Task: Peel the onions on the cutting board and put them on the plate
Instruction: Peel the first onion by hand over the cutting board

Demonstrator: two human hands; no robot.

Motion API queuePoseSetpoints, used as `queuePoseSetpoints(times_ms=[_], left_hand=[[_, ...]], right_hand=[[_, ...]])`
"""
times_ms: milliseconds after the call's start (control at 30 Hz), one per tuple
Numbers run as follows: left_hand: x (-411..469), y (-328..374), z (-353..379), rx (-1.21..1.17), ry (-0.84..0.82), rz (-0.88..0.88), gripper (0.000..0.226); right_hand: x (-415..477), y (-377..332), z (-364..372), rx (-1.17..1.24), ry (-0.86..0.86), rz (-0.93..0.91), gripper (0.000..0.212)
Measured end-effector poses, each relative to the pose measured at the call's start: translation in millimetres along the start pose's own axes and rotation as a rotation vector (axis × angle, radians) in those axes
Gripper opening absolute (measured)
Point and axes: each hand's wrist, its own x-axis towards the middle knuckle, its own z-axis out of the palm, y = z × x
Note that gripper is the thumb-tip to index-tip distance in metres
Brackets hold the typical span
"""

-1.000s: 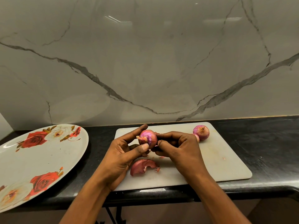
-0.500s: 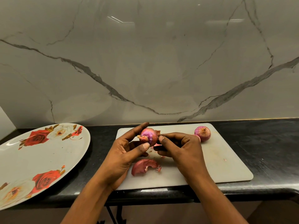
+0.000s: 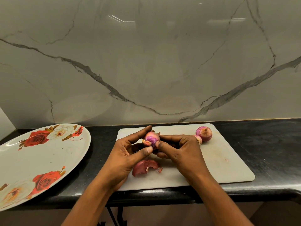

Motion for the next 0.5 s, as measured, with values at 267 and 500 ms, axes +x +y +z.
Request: queuePoseSetpoints(times_ms=[267,500], left_hand=[[0.2,1.6,0.6,-0.068,0.001,-0.008,0.061],[0.9,2.7,0.7,-0.090,0.007,-0.015,0.061]], right_hand=[[1.0,1.0,-1.1,-0.027,0.000,0.011,0.024],[1.5,1.5,0.1,-0.050,0.025,0.009,0.022]])
